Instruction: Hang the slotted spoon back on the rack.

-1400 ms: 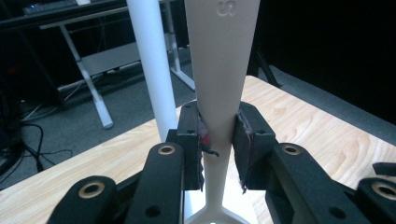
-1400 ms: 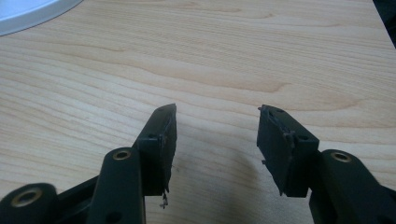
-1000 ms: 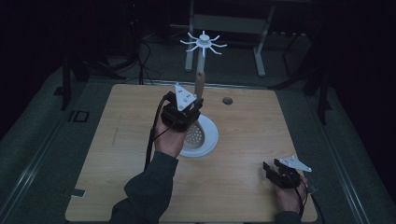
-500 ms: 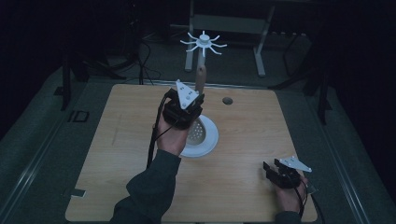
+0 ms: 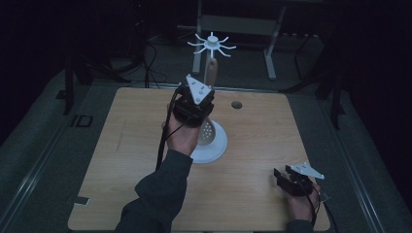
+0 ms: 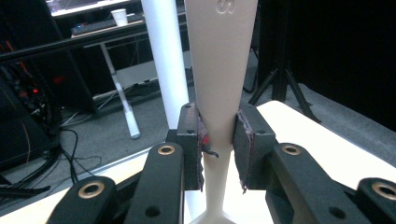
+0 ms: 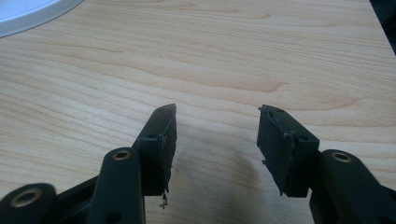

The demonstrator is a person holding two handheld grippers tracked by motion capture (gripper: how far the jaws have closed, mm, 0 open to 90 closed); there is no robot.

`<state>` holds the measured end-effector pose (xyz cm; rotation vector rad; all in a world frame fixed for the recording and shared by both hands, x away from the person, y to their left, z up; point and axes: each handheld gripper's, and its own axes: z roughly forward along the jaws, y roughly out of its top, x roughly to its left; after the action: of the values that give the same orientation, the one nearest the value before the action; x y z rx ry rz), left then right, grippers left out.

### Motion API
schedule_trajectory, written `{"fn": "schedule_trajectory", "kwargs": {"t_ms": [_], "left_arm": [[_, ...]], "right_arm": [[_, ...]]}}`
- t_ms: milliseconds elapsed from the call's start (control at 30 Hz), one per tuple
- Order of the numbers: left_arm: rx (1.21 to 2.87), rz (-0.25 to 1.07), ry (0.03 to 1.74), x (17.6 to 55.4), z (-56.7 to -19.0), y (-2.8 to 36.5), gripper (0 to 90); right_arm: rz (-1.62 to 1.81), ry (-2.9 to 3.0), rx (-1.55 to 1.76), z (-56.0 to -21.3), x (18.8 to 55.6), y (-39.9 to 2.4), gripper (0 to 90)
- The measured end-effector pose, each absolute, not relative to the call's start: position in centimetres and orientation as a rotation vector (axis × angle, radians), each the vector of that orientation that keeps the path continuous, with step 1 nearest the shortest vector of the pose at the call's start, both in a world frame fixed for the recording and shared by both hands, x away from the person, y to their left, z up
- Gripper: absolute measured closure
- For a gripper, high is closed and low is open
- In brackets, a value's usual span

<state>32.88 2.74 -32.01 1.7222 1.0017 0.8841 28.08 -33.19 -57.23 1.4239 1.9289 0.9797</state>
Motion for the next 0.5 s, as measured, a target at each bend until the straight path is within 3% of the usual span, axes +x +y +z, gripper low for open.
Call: {"fn": "schedule_trajectory", "kwargs": {"t_ms": [500], "left_arm": [[1.745, 0.914, 1.046, 34.5, -31.7, 2.6, 73.7]], "right_arm": [[0.982, 1.926, 1.431, -57.2, 28.0, -33.3, 47.0]]}}
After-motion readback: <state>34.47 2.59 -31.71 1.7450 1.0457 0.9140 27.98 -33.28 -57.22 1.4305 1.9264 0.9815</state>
